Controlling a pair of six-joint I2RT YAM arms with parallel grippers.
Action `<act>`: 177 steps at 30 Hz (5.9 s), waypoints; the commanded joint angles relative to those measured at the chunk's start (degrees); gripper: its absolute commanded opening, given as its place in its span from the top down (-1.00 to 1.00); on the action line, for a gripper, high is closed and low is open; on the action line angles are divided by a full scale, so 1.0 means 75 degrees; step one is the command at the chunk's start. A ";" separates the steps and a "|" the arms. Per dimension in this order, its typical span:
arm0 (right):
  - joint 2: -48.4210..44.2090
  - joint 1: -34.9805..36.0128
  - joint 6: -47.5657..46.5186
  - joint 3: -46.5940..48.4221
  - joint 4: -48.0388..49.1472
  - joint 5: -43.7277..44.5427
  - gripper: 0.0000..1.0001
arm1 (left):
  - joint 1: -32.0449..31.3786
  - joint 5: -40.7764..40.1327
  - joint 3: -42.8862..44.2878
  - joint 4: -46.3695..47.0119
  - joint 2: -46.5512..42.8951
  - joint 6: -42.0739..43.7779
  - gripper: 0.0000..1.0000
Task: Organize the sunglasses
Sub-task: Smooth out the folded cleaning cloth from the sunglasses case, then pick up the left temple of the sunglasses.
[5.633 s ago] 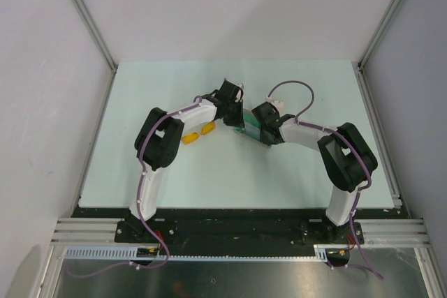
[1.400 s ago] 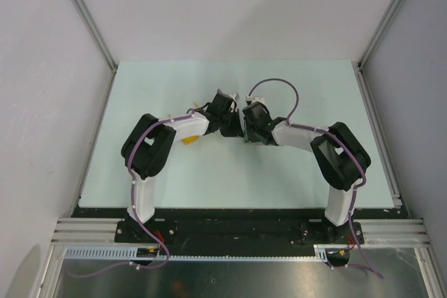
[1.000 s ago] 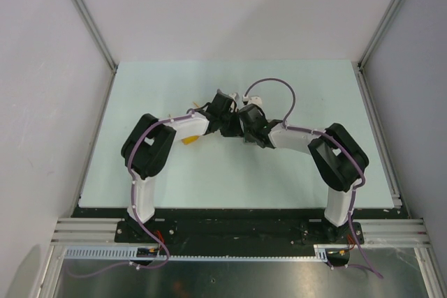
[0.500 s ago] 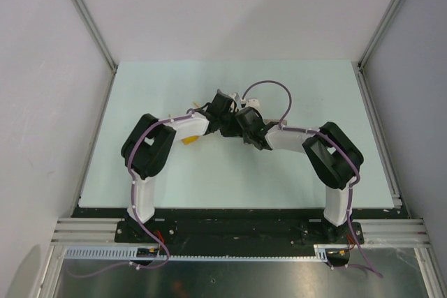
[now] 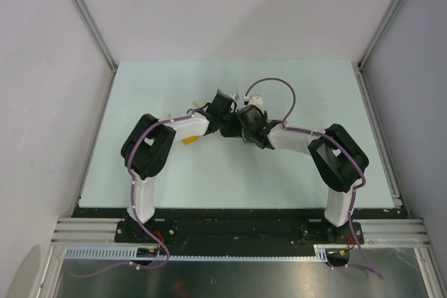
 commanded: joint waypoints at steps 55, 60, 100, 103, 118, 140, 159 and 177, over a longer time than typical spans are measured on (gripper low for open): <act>0.0179 -0.0098 0.0531 -0.1696 0.2243 0.1681 -0.86 | -0.0126 0.0202 -0.0210 -0.0235 -0.0239 0.0022 0.76; 0.0308 -0.0145 0.0578 -0.1707 0.2197 0.1493 -0.88 | -0.0126 0.0202 -0.0210 -0.0247 -0.0239 0.0022 0.76; -0.3606 0.0429 -0.0266 -0.0665 -0.0100 -0.0522 -0.83 | 0.0926 -0.3372 -0.2212 -0.1512 -0.4631 -0.0140 -0.49; -0.3536 0.0522 -0.0277 -0.0641 -0.0065 -0.0616 -0.83 | 0.1593 -0.3711 -0.3102 -0.1559 -0.5639 -0.0539 -0.62; -0.3828 0.0815 0.0262 -0.0559 -0.0849 -0.0745 -0.78 | 0.2967 -0.3643 -0.3117 -0.1607 -0.4157 -0.1244 -0.61; -0.3969 0.0804 0.0262 -0.0559 -0.1249 -0.0604 -0.76 | 0.3026 -0.3302 -0.2202 -0.1560 -0.2408 -0.1361 -0.09; -0.4215 0.0781 0.0344 -0.0559 -0.1377 -0.0382 -0.74 | 0.3026 -0.3162 -0.2319 -0.1548 -0.2267 -0.1173 0.61; -0.5012 0.0113 0.0051 -0.0547 -0.1179 -0.1787 -0.77 | 0.1574 -0.3477 -0.1792 -0.1560 -0.4210 0.0759 0.99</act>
